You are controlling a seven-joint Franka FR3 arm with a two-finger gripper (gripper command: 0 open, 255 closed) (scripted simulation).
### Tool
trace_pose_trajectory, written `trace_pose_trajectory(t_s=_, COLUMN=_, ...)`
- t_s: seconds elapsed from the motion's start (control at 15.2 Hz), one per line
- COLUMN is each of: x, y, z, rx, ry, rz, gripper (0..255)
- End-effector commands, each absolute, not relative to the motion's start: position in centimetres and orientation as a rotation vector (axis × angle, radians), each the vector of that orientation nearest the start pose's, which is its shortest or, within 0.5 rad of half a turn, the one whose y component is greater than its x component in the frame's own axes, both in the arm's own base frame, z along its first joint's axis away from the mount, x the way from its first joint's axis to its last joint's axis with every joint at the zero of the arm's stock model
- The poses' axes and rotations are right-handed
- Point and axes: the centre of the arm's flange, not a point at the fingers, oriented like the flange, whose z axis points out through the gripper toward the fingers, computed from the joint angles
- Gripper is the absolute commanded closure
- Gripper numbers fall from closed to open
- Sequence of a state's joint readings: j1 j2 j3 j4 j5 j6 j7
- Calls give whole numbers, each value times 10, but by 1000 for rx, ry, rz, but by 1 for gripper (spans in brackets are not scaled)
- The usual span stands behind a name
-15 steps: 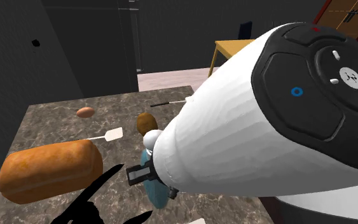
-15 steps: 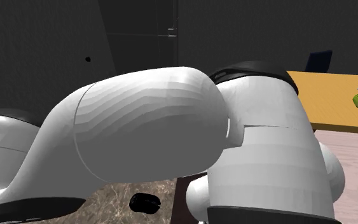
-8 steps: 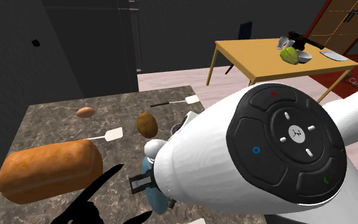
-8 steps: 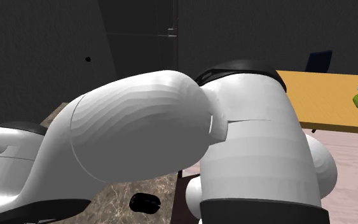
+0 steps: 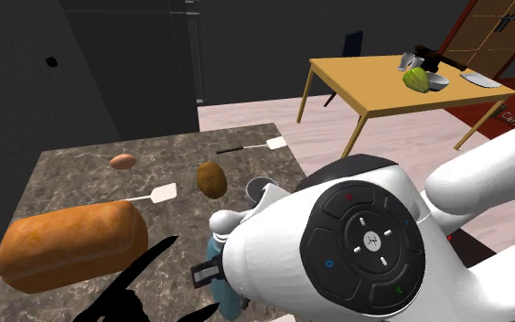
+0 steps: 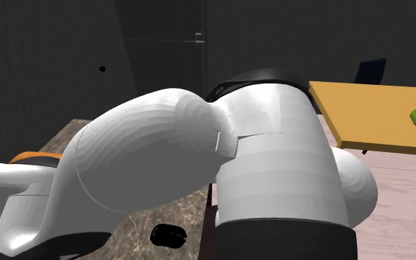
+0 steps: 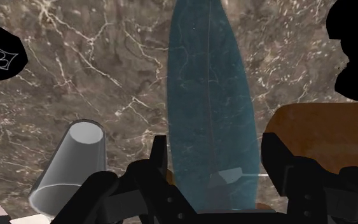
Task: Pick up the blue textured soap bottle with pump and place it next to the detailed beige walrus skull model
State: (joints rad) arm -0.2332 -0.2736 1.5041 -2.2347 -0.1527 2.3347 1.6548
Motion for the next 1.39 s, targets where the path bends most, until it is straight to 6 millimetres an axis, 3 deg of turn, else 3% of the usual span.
trace_pose_trajectory(t_s=0.0, x=146, y=513, z=379, rx=-2991, ry=406, rz=-609, gripper=255)
trace_pose_trajectory(t_s=0.26, x=146, y=513, z=353, rx=-2991, ry=406, rz=-609, gripper=255)
trace_pose_trajectory(t_s=0.79, x=146, y=513, z=353, rx=-2991, ry=406, rz=-609, gripper=255)
trace_pose_trajectory(t_s=0.86, x=146, y=513, z=353, rx=-2991, ry=406, rz=-609, gripper=0)
trace_pose_trajectory(t_s=1.19, x=146, y=513, z=353, rx=-2991, ry=406, rz=-609, gripper=0)
trace_pose_trajectory(t_s=1.32, x=136, y=513, z=378, rx=-2991, ry=406, rz=-609, gripper=0)
